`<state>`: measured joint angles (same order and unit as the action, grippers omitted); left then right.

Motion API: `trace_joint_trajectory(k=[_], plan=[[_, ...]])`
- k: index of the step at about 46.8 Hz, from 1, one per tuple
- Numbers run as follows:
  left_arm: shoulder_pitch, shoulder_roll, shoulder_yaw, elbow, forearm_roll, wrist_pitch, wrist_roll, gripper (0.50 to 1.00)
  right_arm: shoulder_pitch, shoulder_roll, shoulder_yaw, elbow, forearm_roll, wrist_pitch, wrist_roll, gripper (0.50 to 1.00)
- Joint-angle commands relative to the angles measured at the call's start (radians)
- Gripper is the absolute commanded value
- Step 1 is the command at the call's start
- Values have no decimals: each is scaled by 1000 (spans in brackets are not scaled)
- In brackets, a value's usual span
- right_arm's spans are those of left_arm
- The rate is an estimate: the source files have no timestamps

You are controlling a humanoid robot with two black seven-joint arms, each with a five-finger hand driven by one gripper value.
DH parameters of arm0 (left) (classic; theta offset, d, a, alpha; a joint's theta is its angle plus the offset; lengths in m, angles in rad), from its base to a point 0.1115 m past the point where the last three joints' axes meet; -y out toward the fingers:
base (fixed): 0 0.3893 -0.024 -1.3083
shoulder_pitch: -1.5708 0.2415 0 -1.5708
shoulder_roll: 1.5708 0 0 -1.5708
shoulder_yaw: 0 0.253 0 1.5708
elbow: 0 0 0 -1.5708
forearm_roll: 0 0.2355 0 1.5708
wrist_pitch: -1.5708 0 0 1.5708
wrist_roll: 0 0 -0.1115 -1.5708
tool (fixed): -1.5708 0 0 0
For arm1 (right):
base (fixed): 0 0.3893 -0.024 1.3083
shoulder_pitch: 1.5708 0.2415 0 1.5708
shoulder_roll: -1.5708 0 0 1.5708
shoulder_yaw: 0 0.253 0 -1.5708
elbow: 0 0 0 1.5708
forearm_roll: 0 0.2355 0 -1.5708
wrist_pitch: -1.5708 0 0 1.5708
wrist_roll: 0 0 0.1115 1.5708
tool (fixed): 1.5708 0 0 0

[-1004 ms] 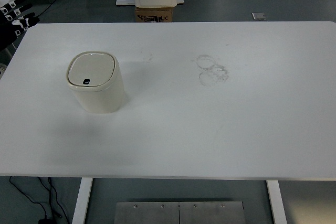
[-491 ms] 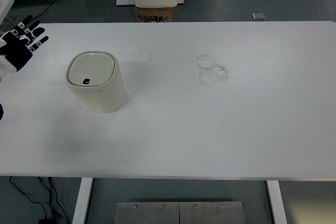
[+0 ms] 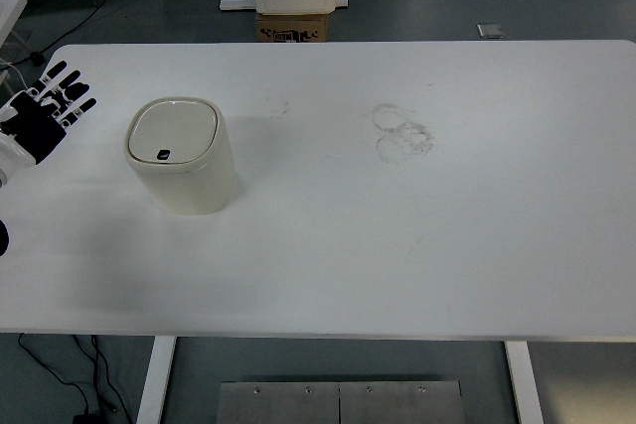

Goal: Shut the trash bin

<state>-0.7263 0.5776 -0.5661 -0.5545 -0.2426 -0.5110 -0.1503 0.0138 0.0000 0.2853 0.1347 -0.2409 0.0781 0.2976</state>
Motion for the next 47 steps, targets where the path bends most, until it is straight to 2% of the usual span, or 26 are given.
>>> trace_joint_trajectory(k=[1, 47], plan=[[8, -1, 0, -1, -1, 0, 0, 1000, 0, 0, 0, 0, 0, 0, 0, 991], [19, -12, -11, -1, 0, 0, 0, 1000, 0, 0, 0, 5, 0, 2, 0, 991]])
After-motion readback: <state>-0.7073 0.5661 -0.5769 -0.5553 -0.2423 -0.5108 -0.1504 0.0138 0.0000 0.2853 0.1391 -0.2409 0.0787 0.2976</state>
